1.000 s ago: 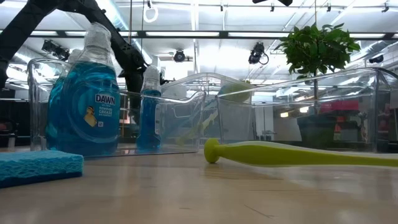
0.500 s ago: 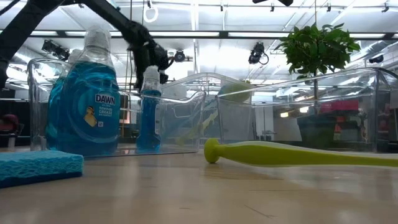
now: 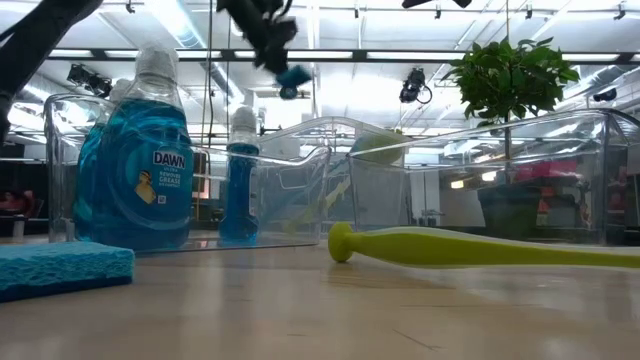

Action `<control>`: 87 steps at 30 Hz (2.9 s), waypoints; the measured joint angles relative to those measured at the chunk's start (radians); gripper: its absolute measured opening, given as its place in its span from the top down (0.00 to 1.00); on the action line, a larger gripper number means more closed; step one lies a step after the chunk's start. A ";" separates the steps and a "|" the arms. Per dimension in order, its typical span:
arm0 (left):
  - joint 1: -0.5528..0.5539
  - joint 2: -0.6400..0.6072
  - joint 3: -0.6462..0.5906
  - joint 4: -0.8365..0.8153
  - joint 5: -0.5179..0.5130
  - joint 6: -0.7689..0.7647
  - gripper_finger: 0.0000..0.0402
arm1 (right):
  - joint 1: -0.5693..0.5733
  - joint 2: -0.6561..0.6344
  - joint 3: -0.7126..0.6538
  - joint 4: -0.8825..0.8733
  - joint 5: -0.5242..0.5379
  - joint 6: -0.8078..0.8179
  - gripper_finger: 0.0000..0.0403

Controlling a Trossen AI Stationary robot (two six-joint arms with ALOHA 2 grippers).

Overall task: Pick & Place Kitchen Sink Supplies
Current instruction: Put the blue sponge into the right transparent bin

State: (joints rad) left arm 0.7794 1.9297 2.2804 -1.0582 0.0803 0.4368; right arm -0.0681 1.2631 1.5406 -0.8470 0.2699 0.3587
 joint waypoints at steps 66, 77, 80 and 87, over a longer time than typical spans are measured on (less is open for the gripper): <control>-0.430 -0.012 0.048 0.265 -0.288 0.212 0.99 | -0.146 0.152 0.000 0.411 0.069 0.315 0.57; -0.432 -0.012 0.048 0.250 -0.287 0.215 0.96 | -0.146 0.152 0.000 0.358 0.054 0.343 0.87; -0.432 -0.012 0.048 0.252 -0.287 0.215 0.91 | -0.146 0.152 0.000 0.356 0.053 0.341 0.93; -0.434 -0.013 0.048 0.251 -0.362 0.201 0.70 | -0.146 0.152 0.000 0.353 0.023 0.332 0.98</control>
State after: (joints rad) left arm 0.3456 1.9168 2.3287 -0.8068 -0.2820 0.6382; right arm -0.2146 1.4147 1.5406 -0.4936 0.2931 0.6909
